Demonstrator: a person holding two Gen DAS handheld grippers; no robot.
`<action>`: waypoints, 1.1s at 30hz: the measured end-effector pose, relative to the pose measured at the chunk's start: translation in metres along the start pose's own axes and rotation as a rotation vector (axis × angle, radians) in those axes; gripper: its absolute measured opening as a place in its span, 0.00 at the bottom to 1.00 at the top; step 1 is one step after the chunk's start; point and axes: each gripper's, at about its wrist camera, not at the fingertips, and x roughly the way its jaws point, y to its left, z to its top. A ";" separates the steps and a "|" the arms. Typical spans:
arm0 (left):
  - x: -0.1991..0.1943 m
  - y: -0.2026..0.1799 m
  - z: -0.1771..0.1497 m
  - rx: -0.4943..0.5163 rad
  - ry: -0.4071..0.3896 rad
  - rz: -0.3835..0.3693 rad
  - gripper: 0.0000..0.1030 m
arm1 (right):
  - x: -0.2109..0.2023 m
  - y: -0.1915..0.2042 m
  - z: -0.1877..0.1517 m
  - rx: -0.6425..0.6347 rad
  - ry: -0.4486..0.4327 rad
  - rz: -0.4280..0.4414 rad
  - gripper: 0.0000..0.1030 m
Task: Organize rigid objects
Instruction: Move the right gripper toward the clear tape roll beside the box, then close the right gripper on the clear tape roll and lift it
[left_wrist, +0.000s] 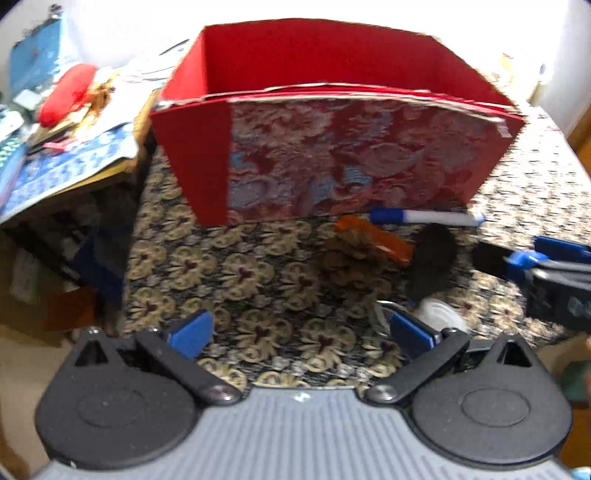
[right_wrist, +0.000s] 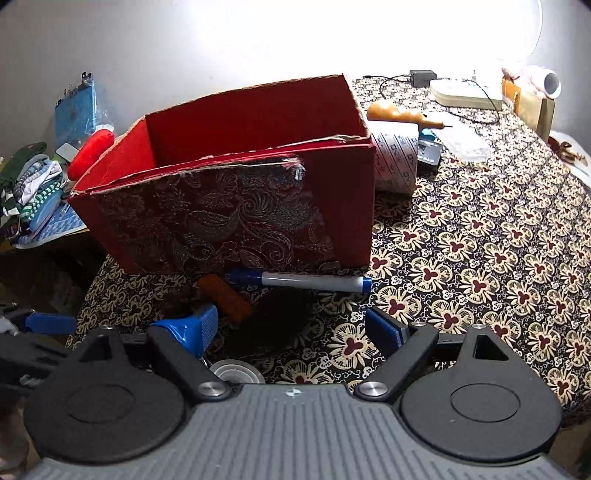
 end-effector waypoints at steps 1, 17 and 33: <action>-0.002 0.000 -0.002 0.006 -0.006 -0.037 0.99 | 0.001 -0.005 0.001 0.017 0.016 0.026 0.71; 0.011 -0.028 -0.015 0.100 -0.012 -0.362 0.99 | 0.012 -0.038 -0.004 0.112 0.156 0.227 0.38; 0.023 -0.054 -0.010 0.201 -0.012 -0.428 0.53 | 0.036 -0.056 0.001 0.226 0.349 0.431 0.12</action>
